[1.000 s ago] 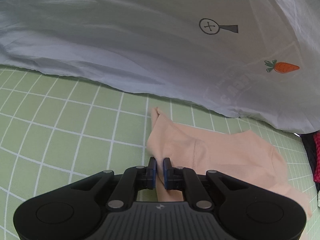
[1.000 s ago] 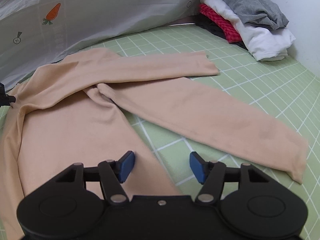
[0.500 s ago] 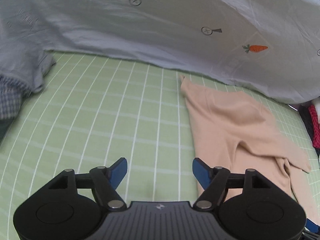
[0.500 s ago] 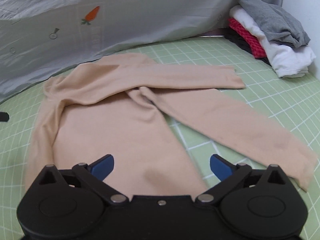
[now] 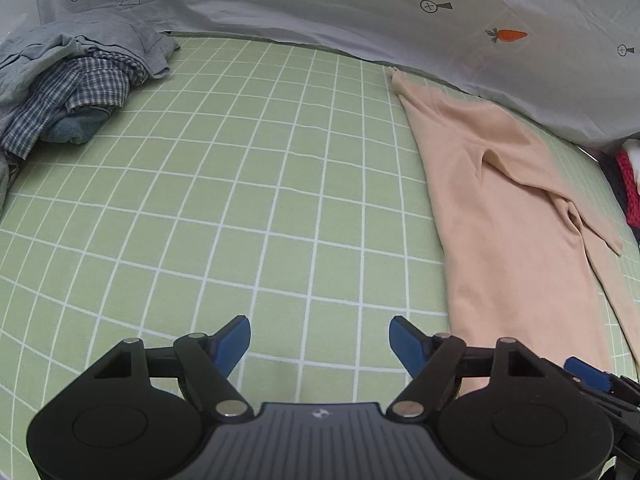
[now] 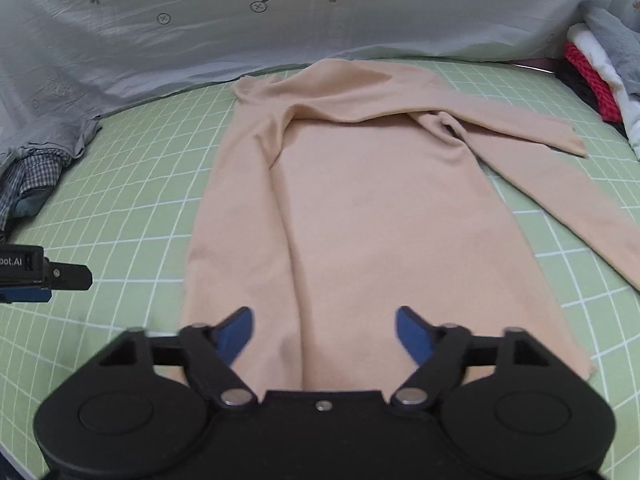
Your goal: Fold clothes
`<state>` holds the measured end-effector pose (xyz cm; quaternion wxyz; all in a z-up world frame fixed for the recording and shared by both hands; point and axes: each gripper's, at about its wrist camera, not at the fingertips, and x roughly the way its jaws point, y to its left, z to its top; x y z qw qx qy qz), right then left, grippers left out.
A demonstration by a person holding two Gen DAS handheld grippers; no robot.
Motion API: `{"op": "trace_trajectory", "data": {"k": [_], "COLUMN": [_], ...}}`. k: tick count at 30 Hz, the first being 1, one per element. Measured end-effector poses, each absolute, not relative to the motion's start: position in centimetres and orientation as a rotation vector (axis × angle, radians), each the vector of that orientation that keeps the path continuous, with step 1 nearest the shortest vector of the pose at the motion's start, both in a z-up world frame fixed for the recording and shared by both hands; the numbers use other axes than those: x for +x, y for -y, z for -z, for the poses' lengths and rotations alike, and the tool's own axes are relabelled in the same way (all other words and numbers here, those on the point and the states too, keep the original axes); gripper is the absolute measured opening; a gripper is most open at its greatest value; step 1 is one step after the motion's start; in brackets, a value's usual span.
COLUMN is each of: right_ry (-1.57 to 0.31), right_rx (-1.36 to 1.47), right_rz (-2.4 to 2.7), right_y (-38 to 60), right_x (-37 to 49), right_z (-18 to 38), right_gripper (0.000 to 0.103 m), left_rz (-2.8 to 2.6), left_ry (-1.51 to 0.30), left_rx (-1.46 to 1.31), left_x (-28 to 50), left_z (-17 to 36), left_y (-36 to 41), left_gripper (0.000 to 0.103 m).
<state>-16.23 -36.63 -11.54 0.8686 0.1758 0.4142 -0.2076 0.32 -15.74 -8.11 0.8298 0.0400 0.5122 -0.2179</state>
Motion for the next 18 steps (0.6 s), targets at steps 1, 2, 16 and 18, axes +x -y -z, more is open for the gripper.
{"op": "trace_trajectory", "data": {"k": [1,2,16,18], "right_ry": [-0.871,-0.876,-0.808,-0.856], "right_rx": [0.379,0.391,0.484,0.473], "right_rz": [0.422,0.412,0.477,0.507], "right_y": [36.3,36.0,34.5,34.5], "right_x": [-16.3,-16.4,-19.1,-19.0], "right_z": [11.6,11.7,10.4,11.4], "right_gripper": [0.044,0.044,0.005,0.005], "left_rz": [0.461,0.46,0.499,0.506], "left_ry": [-1.087,-1.088,-1.096,-1.098], "left_rx": [0.084,0.084,0.112,0.117], "left_x": [0.2,0.2,-1.4,-1.6], "left_z": [8.1,8.0,8.0,8.1], "left_y": [15.4,15.1,13.2,13.1], "left_gripper": [0.077,0.077,0.077,0.077]}}
